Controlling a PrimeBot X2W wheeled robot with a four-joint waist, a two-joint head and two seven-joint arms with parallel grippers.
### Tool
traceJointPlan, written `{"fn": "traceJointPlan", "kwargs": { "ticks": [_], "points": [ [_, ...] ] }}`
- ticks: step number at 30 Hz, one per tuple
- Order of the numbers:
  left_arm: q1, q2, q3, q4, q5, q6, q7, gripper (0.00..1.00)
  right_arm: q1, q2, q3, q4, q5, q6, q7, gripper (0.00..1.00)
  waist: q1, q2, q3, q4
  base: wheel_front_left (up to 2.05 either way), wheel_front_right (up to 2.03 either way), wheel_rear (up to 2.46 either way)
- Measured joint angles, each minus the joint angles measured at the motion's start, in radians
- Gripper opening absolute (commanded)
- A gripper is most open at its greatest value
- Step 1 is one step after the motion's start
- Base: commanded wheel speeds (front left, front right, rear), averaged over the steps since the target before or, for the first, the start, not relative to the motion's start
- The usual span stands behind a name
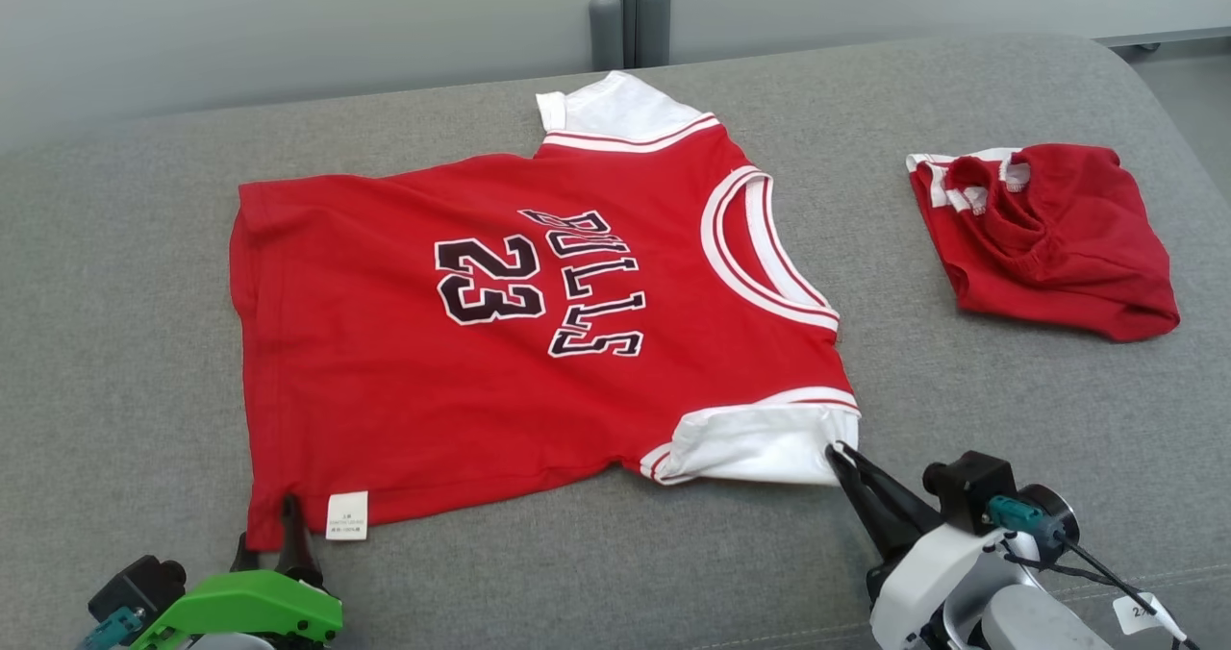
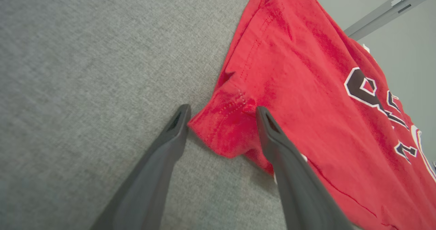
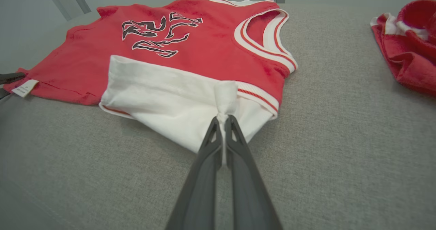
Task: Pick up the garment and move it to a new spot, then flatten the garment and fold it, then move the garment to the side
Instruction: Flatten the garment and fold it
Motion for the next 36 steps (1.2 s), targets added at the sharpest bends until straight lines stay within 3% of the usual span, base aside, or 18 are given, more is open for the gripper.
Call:
{"fn": "traceJointPlan", "kwargs": {
  "ticks": [2,15,24,36],
  "points": [
    [0.005,0.0,0.007,0.0,0.0,0.0,0.0,1.0,0.006,-0.014,0.023,-0.002,-0.023,0.0,0.0,1.0,0.0,0.0,-0.007,-0.001,0.0,0.0,0.0],
    [0.041,0.001,0.057,-0.089,-0.018,-0.039,0.0,1.0,0.099,-0.089,0.049,-0.004,-0.077,0.0,0.0,1.0,0.0,0.0,-0.048,-0.011,0.0,0.0,0.0],
    [0.041,0.002,0.043,-0.198,0.026,-0.072,0.0,1.0,0.136,-0.098,-0.089,-0.091,-0.056,-0.006,0.0,1.0,0.0,0.0,-0.081,-0.025,0.0,0.0,0.0],
    [0.053,0.002,0.011,-0.272,0.153,-0.056,0.0,1.0,0.131,-0.007,-0.276,-0.204,0.067,-0.048,0.0,1.0,0.0,0.0,-0.102,-0.034,0.0,0.0,0.0]
  ]
}}
